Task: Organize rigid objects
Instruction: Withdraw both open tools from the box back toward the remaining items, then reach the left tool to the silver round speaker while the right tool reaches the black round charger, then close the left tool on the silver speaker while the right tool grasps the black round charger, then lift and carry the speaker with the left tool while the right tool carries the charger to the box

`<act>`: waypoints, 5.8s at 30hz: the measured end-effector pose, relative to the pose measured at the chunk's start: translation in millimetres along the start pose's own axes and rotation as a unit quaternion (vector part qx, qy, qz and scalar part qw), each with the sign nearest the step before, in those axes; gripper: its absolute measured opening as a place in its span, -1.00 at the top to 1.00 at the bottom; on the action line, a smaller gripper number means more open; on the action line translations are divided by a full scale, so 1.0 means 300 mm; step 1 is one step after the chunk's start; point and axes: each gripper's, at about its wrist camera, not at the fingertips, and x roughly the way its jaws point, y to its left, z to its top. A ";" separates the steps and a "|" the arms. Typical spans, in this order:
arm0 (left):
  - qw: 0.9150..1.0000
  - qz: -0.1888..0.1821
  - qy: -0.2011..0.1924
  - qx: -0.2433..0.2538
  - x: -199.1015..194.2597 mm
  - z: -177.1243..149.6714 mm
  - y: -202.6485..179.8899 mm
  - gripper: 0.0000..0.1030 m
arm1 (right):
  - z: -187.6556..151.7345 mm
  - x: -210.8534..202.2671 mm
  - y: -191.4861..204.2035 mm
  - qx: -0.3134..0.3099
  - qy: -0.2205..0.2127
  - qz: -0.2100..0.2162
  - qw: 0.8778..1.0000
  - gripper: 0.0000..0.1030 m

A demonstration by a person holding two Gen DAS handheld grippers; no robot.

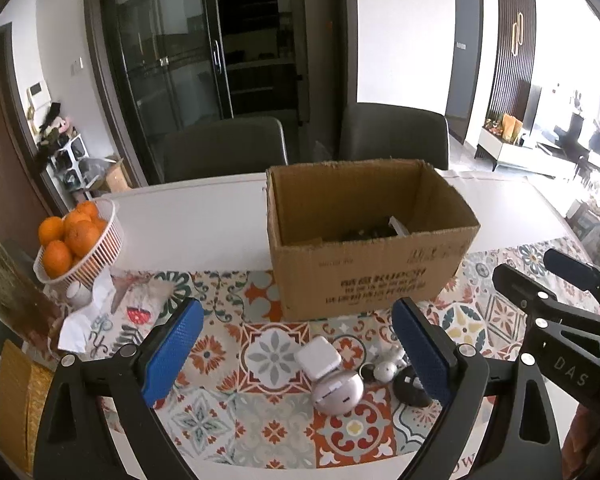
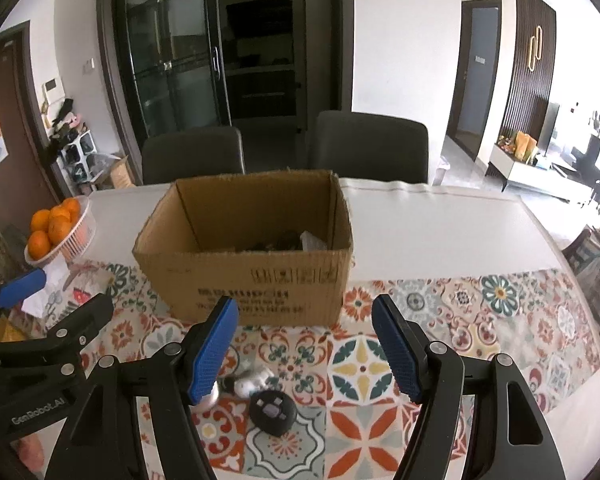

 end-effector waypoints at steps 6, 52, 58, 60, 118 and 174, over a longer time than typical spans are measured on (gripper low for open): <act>1.000 -0.004 0.016 -0.003 0.030 -0.053 0.005 -0.88 | -0.054 0.030 0.010 -0.002 0.014 0.008 1.000 -0.37; 0.985 -0.072 0.142 0.066 0.354 -0.343 -0.043 -0.86 | -0.378 0.384 0.046 -0.038 0.176 0.053 0.982 -0.36; 0.982 -0.090 0.151 0.064 0.390 -0.349 -0.044 -0.79 | -0.385 0.423 0.045 -0.044 0.187 0.057 0.980 -0.36; 0.982 -0.092 0.153 0.064 0.401 -0.349 -0.046 -0.77 | -0.384 0.436 0.050 -0.047 0.191 0.057 0.979 -0.36; 0.992 -0.083 0.090 0.022 0.285 -0.265 -0.035 -0.16 | -0.304 0.257 0.051 -0.027 0.118 0.048 0.991 -0.10; 0.994 -0.074 -0.079 -0.008 -0.036 0.192 0.039 -0.16 | 0.137 -0.046 0.073 -0.013 -0.076 0.067 0.995 -0.10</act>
